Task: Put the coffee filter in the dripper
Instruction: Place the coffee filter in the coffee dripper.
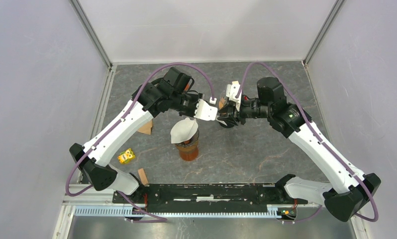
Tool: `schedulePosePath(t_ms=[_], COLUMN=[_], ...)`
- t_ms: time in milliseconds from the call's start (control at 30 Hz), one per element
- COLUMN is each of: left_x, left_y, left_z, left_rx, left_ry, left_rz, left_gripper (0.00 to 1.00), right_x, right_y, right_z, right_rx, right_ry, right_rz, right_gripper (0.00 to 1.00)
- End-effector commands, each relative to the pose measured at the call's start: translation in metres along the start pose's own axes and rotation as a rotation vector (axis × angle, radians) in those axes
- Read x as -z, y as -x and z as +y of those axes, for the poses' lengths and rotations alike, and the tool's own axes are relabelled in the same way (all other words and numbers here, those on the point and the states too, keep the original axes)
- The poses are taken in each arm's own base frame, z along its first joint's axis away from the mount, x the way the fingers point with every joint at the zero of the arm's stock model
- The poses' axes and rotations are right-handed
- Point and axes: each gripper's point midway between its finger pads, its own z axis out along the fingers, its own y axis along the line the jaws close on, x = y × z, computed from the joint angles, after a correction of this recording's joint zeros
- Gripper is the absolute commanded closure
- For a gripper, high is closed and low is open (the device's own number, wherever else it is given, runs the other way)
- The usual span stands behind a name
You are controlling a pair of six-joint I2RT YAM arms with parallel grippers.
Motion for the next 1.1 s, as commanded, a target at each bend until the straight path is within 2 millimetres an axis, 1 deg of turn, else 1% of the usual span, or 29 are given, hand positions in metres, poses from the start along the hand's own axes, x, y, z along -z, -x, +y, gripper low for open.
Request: schedulePosePath(t_ms=[0, 333, 500, 667, 833, 933, 1000, 1033, 1067], left_x=[0.002, 0.001, 0.001, 0.003, 0.004, 0.004, 0.004, 0.004, 0.004], left_y=[0.013, 0.018, 0.024, 0.031, 0.033, 0.031, 0.032, 0.032, 0.032], left_z=[0.003, 0.005, 0.005, 0.006, 0.009, 0.009, 0.011, 0.015, 0.02], left_rx=[0.024, 0.048, 0.073, 0.097, 0.105, 0.106, 0.118, 0.14, 0.168], left_ry=[0.03, 0.034, 0.036, 0.042, 0.055, 0.057, 0.072, 0.091, 0.114], left_rz=[-0.048, -0.073, -0.103, -0.136, -0.14, -0.136, -0.137, -0.137, -0.138], left_gripper=[0.98, 0.98, 0.98, 0.98, 0.98, 0.98, 0.97, 0.95, 0.92], right_x=[-0.002, -0.007, -0.009, -0.011, -0.012, -0.01, -0.009, -0.008, -0.007], right_y=[0.009, 0.006, 0.005, 0.001, -0.006, -0.005, -0.001, 0.0, 0.001], right_z=[-0.005, -0.005, -0.01, -0.016, -0.02, -0.023, -0.026, -0.028, -0.03], right_rx=[-0.001, -0.023, -0.039, -0.058, -0.068, -0.06, -0.056, -0.053, -0.053], right_ry=[-0.005, 0.002, -0.019, -0.049, -0.077, -0.1, -0.11, -0.123, -0.14], right_rz=[-0.033, -0.036, -0.034, -0.026, -0.009, -0.012, -0.016, -0.018, -0.018], right_gripper=[0.63, 0.64, 0.65, 0.69, 0.77, 0.86, 0.95, 1.0, 1.0])
